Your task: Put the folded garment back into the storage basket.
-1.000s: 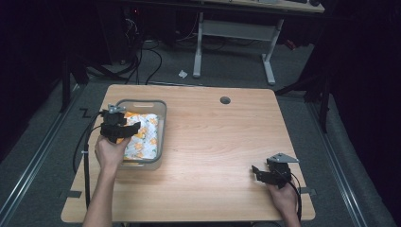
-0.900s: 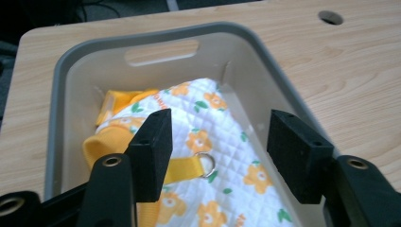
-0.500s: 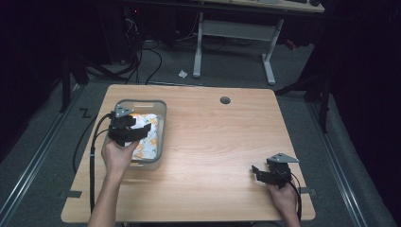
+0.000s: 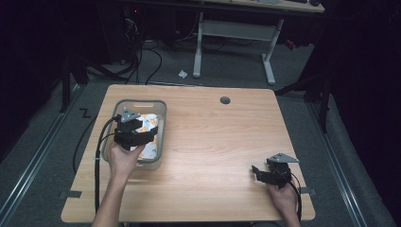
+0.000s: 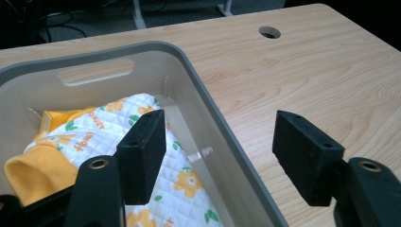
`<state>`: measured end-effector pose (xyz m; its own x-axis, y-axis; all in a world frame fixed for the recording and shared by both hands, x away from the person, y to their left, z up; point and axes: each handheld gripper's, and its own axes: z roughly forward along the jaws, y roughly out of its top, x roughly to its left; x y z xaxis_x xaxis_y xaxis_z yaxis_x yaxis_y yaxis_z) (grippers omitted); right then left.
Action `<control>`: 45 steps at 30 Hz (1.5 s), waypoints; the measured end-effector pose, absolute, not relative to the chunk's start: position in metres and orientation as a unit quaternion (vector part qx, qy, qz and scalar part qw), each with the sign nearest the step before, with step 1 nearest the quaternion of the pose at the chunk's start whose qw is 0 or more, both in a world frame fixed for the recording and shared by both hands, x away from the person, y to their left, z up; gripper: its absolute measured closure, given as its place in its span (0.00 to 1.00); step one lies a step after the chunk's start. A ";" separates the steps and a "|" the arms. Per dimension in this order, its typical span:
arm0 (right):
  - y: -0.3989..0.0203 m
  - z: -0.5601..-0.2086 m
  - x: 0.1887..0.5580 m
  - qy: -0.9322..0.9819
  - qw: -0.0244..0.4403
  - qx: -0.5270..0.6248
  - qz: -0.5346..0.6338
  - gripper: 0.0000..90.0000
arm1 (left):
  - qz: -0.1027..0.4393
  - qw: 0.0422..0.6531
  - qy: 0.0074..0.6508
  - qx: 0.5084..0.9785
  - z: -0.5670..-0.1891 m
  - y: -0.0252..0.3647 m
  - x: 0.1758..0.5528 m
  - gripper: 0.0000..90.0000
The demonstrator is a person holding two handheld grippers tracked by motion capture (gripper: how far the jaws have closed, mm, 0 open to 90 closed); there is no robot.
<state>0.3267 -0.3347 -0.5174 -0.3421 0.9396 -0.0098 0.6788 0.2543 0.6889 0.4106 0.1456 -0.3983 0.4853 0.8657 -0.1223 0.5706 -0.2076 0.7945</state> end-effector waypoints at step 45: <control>-0.335 -0.517 0.327 0.762 0.217 0.531 0.301 0.30 | 0.123 0.421 0.419 0.795 -0.420 0.074 0.385 0.38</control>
<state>0.3267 -0.3346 -0.5174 -0.3423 0.9395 -0.0104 0.6783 0.2547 0.6892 0.3848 0.0737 -0.4201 0.6191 0.7695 -0.1571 0.5631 -0.2955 0.7718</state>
